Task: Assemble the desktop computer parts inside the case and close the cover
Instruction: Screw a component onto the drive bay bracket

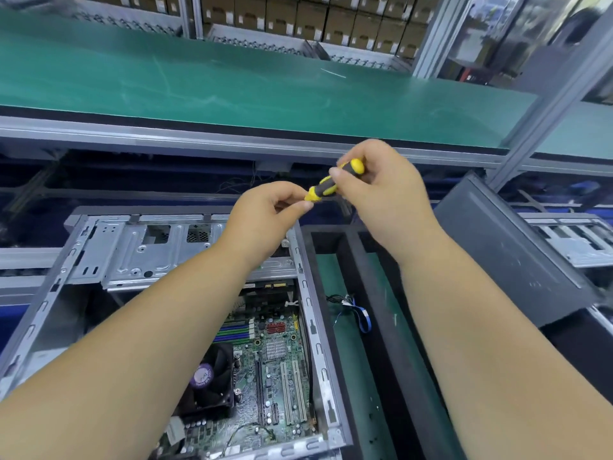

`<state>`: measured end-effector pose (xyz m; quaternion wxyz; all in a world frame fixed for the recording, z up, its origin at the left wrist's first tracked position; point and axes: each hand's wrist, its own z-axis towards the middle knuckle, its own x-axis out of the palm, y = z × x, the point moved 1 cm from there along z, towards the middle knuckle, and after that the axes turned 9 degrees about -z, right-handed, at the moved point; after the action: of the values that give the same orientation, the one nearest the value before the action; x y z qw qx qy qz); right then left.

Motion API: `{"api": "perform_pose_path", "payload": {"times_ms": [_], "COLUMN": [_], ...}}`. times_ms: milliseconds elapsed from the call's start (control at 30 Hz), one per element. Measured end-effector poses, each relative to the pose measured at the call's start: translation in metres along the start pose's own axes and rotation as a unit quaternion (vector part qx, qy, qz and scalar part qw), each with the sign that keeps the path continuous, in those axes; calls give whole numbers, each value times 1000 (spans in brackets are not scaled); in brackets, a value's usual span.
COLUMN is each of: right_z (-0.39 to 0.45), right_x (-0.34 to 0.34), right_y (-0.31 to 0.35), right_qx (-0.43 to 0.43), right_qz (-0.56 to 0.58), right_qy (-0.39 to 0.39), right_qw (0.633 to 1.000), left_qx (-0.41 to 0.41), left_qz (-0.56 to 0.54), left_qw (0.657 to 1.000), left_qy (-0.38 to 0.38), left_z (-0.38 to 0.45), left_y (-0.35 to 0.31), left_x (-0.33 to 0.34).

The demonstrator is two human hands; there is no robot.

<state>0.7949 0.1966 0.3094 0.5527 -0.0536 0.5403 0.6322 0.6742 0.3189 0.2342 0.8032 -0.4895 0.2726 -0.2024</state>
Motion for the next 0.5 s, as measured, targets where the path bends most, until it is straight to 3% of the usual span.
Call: {"api": "perform_pose_path", "payload": {"times_ms": [167,267,400,500], "right_z": [-43,-76,-116,-145], "right_x": [-32,-41,-51,-55], "right_y": [-34,-51,-74,-100], "right_qx": [77,76,93,137], "right_qz": [-107,-175,-214,-213], "right_qy": [82,136,151,160], "right_qw": [988,972,961,954], "left_qx": [99,157,170,158], "left_qz": [197,243,308,333], "left_qw": [968,942,908,903], "left_qy": [117,172,228,220], "left_z": [-15,-30,-51,-71], "left_y": [-23,-36,-47,-52], "left_x": [22,42,73,94]}}
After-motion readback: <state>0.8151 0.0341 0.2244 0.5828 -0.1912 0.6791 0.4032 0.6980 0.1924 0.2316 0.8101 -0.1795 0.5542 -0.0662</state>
